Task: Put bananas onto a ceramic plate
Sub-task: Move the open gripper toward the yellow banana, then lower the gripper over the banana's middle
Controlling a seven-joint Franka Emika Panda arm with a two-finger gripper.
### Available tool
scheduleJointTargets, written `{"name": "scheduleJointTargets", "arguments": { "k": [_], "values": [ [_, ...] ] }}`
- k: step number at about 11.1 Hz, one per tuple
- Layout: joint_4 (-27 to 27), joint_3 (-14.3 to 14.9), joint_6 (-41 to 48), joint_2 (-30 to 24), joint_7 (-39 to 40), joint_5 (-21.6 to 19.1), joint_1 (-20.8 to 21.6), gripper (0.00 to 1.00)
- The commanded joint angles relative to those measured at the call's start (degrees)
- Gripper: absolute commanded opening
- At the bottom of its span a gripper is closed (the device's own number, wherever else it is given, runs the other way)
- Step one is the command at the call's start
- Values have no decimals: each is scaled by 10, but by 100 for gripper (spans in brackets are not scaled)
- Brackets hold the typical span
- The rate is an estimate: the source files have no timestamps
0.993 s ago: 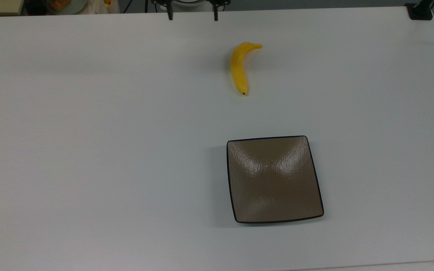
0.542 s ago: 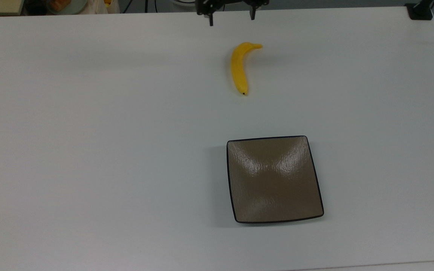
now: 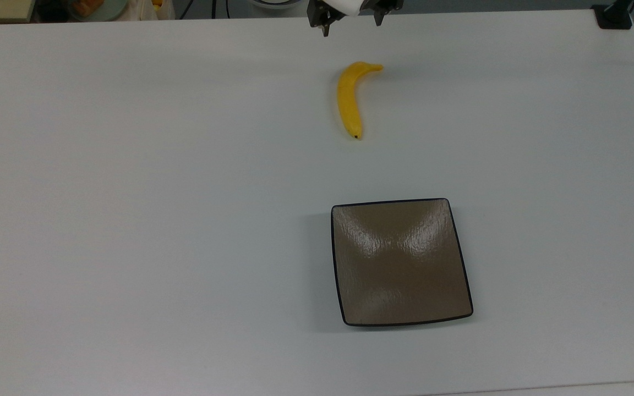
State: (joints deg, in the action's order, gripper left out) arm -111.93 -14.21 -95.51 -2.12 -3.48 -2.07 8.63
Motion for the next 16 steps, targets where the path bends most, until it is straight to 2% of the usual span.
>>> {"name": "scheduleJointTargets", "arguments": {
  "k": [1,4,9,12,16],
  "values": [
    [-78,0,-54,-22,0,-11,1,100],
    [-135,0,-167,-20,-40,-11,1,100],
    [-174,0,-325,18,-70,-11,2,100],
    [-174,0,-361,46,-73,-11,3,94],
    [-180,0,-378,63,-72,-9,14,76]
  ]
}}
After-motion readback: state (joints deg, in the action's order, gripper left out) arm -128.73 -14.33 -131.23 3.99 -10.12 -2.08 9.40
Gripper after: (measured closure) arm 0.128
